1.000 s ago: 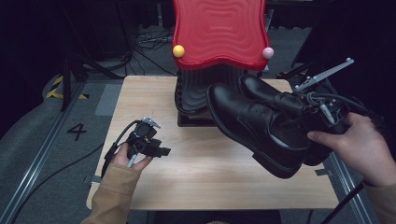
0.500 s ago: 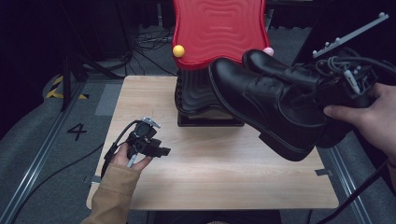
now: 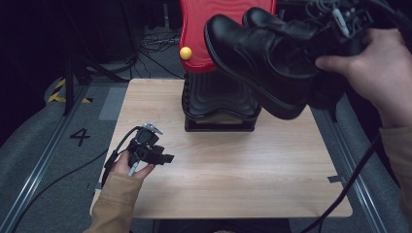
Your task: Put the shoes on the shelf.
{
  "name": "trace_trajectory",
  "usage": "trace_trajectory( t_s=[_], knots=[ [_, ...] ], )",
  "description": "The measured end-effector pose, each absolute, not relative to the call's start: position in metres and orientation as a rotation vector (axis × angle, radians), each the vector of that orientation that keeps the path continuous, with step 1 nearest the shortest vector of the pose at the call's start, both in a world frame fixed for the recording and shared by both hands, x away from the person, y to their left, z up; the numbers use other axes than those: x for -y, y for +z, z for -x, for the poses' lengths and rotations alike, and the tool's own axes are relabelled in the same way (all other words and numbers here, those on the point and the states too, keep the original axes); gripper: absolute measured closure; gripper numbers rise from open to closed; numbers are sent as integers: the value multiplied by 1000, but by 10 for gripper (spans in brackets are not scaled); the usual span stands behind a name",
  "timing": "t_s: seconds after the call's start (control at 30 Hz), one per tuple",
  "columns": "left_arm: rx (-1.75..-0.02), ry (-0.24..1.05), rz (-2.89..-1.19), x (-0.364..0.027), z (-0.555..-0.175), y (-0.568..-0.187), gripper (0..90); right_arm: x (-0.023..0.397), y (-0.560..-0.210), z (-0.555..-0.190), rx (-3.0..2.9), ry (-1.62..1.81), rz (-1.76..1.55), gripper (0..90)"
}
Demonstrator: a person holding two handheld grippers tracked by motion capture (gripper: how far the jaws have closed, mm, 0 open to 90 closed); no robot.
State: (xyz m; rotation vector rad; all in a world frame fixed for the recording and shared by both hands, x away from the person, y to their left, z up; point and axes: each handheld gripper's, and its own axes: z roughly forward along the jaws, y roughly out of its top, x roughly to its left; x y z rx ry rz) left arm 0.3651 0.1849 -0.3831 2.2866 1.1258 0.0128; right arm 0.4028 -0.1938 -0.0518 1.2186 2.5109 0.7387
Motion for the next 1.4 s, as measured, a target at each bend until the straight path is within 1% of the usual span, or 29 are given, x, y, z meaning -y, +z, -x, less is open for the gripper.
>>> trace_trajectory(
  t_s=[0.17, 0.3, 0.33, 0.4, 0.6, 0.97, 1.4],
  knots=[
    [-1148, 17, -2276, -193, -360, -384, 462, 173, -34, -435, -2467, 720, -1275, 822],
    [-1147, 23, -2267, -196, -358, -383, 462, 160, -24, -454, -2428, 717, -1306, 822],
    [-1143, 25, -2265, -198, -358, -382, 462, 160, -24, -454, -2428, 717, -1306, 822],
    [-1143, 25, -2252, -200, -358, -381, 463, 152, -17, -467, -2395, 734, -1336, 823],
    [-1127, 9, -2251, -197, -360, -380, 462, 135, -8, -492, -2314, 719, -1390, 822],
    [-1126, 2, -2241, -199, -364, -380, 462, 114, -15, -527, -2188, 725, -1428, 821],
    [-1120, 0, -2234, -201, -364, -381, 462, 99, -38, -561, -2116, 680, -1523, 818]
  ],
)
